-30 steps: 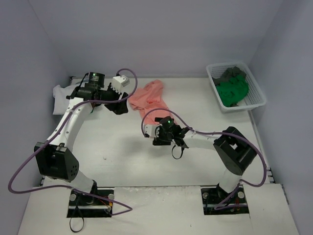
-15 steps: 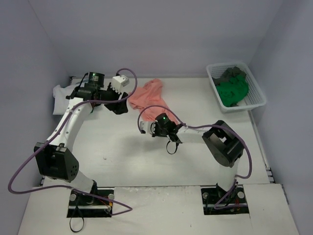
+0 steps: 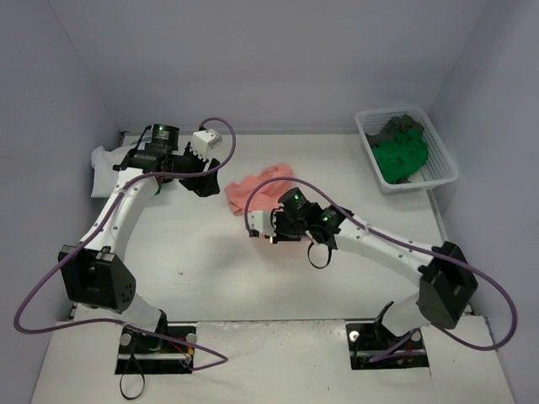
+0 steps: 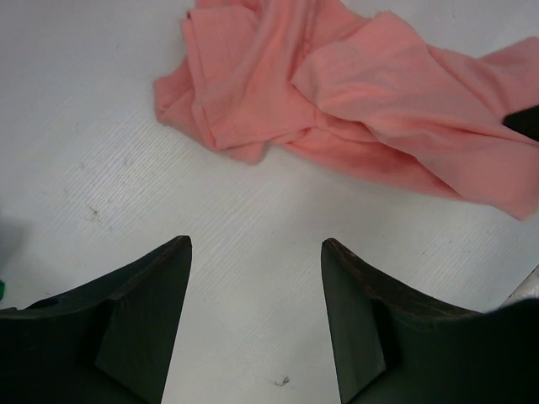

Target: Fold and stack the t-shirts

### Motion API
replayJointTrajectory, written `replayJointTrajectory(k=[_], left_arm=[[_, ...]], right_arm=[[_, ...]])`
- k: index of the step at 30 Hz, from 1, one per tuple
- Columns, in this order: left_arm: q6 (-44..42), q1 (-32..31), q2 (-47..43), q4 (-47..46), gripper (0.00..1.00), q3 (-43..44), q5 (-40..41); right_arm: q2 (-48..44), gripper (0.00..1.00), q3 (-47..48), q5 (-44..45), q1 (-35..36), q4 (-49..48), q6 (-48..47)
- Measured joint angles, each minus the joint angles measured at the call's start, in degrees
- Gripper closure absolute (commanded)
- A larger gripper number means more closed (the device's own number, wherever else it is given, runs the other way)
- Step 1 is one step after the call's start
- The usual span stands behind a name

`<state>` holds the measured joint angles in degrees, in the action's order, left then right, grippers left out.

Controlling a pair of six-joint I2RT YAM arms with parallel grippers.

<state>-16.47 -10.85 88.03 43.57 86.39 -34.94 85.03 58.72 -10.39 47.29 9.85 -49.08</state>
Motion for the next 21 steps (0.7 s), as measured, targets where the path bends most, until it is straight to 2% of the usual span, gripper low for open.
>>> replayJointTrajectory(k=[9,16,21], left_arm=[[0.0,0.07,-0.07,0.76,0.43,0.09,0.0],[0.0,0.07,-0.48,1.16,0.43,0.48,-0.02],[0.0,0.09,-0.92,1.18,0.43,0.48,0.0]], right_arm=[[-10.86,1.0,1.92,-1.44,9.4,11.93,3.32],[-11.61,1.0,1.33,-1.25,13.99,14.23,5.86],[-8.46,1.0,1.42,-2.12,15.08,14.47,5.81]])
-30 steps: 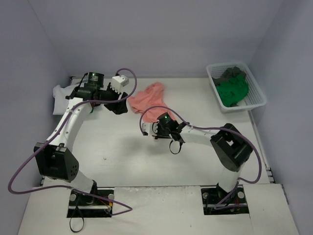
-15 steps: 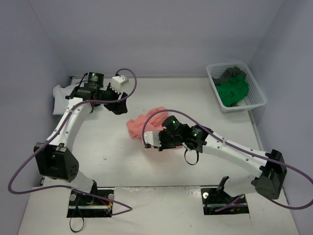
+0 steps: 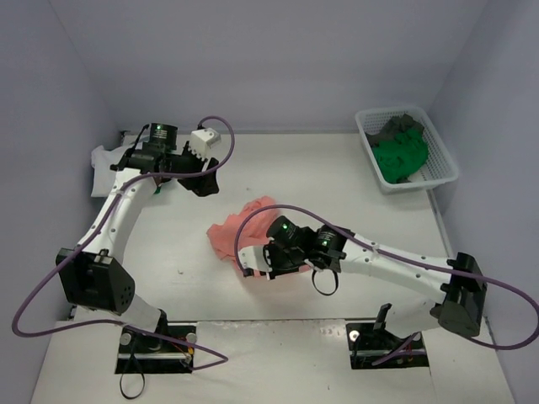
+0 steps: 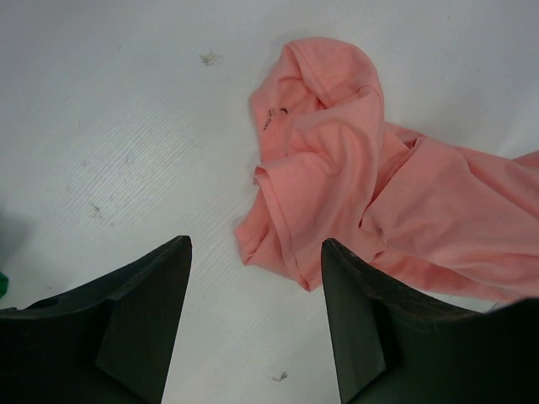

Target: Fold and stack the t-shirts

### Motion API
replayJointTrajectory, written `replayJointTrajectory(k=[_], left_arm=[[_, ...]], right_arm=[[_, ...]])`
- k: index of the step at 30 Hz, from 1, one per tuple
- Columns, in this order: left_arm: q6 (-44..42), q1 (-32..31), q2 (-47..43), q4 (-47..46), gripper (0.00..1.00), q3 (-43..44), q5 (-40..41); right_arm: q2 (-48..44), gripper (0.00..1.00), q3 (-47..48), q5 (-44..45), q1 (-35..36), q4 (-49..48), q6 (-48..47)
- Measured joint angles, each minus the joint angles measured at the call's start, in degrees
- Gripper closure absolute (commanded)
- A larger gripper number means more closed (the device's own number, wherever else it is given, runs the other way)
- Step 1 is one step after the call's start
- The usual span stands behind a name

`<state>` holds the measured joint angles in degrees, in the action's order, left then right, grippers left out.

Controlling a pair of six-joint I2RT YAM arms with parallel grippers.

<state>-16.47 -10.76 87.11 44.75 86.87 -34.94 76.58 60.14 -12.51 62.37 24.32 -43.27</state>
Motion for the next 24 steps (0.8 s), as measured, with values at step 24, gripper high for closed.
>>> replayJointTrajectory(k=[24], left_arm=[[3.89,10.03,-4.2,-5.27,0.42,-0.55,2.32]], right_arm=[[20.24,1.0,17.88,-5.05,-8.24,-1.9,-9.16]])
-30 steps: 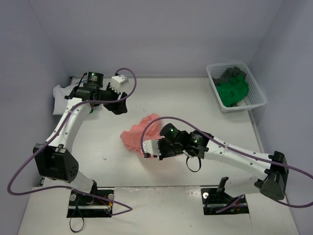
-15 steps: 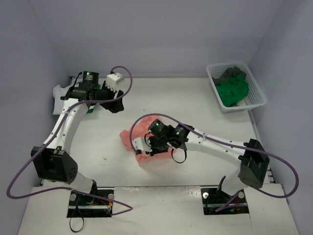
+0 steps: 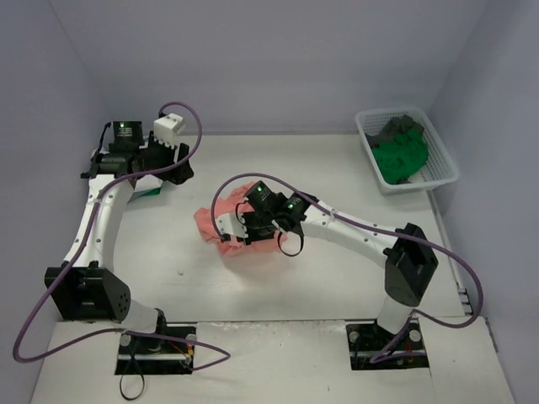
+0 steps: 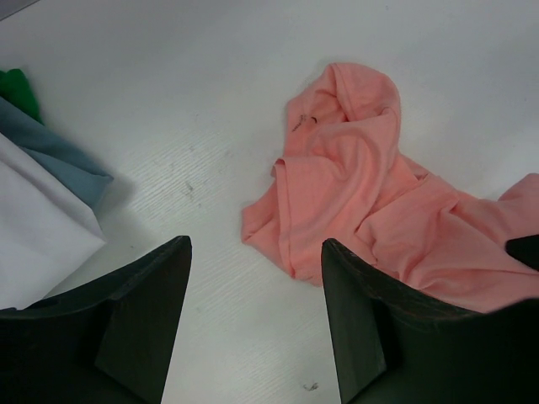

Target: Fold and stack the t-shirts

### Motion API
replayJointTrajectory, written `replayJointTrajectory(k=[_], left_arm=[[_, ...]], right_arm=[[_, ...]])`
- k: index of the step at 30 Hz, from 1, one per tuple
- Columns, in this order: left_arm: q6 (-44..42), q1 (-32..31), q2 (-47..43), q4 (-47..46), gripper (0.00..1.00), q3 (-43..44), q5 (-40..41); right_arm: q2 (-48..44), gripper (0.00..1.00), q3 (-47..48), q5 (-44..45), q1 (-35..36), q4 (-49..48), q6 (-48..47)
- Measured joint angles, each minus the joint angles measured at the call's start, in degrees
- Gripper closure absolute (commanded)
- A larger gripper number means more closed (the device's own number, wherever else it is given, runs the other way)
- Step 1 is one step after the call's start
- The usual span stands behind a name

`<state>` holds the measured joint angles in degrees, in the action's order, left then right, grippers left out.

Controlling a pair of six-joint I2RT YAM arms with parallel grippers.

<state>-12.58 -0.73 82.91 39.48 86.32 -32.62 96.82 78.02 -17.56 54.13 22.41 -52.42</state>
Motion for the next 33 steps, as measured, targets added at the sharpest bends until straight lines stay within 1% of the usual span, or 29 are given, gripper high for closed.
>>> replayJointTrajectory(k=[5,10,11,13,14,15,17,18,25,28,33], left_arm=[[0.04,0.02,0.07,-0.44,0.42,-0.26,-1.22],[0.07,0.07,1.16,-1.77,0.43,-2.93,-2.95],[0.26,0.07,1.73,-2.32,0.52,-3.74,-3.32],[1.22,0.07,3.56,-2.95,0.73,-4.92,-3.96],[1.57,0.07,4.98,-3.19,0.8,-5.07,-4.42],[1.99,0.07,6.54,-3.63,0.9,-5.09,-4.81],[3.15,0.07,10.19,-4.7,0.98,-5.09,-5.84],[3.76,0.07,12.22,-5.25,1.0,-5.09,-6.47],[7.43,-0.31,26.14,-6.23,1.0,-1.2,-10.01],[8.63,-1.01,29.38,-7.28,1.0,-0.24,-10.45],[9.27,-3.78,31.89,-8.22,1.0,-0.07,-9.94]], right_arm=[[3.93,1.0,4.02,-1.33,-1.7,-0.35,-1.31],[6.23,1.0,7.45,-2.62,-3.74,-0.42,-1.73],[6.43,1.0,7.8,-2.93,-4.09,-0.63,-1.73],[6.6,1.0,8.24,-3.3,-4.5,-0.85,-1.7],[6.67,1.0,8.35,-3.39,-4.74,-1.01,-1.7],[6.69,1.0,8.37,-3.48,-4.96,-1.18,-1.68],[6.71,1.0,8.37,-3.5,-5.05,-1.2,-1.68],[6.71,1.0,8.37,-3.5,-5.03,-1.2,-1.66],[6.71,1.0,8.37,-3.52,-5.03,-1.25,-1.38],[6.71,1.0,8.37,-3.54,-5.03,-1.29,-1.01],[6.71,1.0,8.37,-3.52,-5.03,-1.42,-0.42]])
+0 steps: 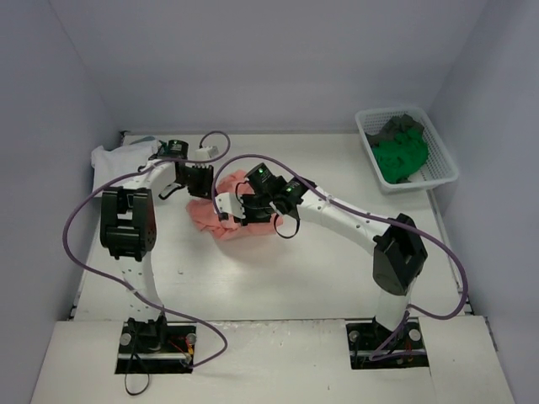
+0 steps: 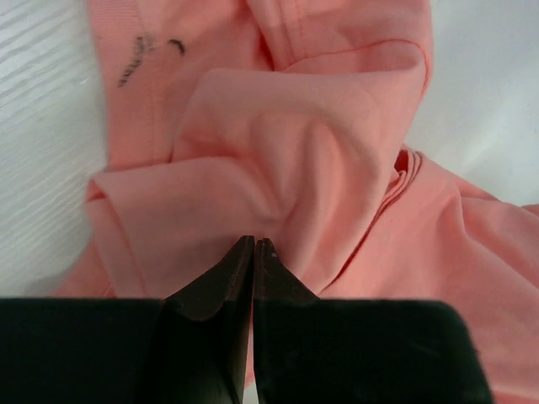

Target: Fold and stack the t-shirts

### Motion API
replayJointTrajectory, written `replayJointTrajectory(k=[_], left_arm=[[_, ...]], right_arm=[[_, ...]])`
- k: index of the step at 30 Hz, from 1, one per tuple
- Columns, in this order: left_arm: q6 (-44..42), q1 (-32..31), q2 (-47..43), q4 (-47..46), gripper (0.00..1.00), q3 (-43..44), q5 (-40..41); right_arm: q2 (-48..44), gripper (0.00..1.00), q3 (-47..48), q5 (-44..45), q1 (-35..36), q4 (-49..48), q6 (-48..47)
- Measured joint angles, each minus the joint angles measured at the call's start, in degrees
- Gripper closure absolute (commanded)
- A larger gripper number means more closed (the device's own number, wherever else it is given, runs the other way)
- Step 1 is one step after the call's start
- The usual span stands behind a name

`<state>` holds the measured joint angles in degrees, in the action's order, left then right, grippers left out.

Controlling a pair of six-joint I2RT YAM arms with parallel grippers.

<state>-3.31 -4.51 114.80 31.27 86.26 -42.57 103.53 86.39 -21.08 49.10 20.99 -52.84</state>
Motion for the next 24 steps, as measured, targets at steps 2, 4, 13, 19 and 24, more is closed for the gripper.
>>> replayJointTrajectory(k=[2,4,13,19,24], left_arm=[[0.13,-1.11,1.22,-0.31,1.0,0.39,0.39],[0.09,-2.36,2.67,-0.37,1.0,1.01,1.03],[-0.11,-6.51,6.73,-0.52,1.0,2.82,2.78],[-0.52,-10.78,7.26,-0.74,1.0,3.45,2.25],[-0.74,-14.91,7.45,-0.48,1.0,3.45,0.28]], right_arm=[[0.0,1.0,-0.02,0.0,0.0,-0.02,0.2],[0.0,1.0,0.0,0.0,0.0,-0.04,0.35],[-0.02,1.0,-0.02,0.0,0.02,-0.15,1.51],[-0.02,1.0,-0.13,0.02,0.02,-0.15,1.84],[-0.02,1.0,-0.13,0.07,0.02,-0.15,1.81]])
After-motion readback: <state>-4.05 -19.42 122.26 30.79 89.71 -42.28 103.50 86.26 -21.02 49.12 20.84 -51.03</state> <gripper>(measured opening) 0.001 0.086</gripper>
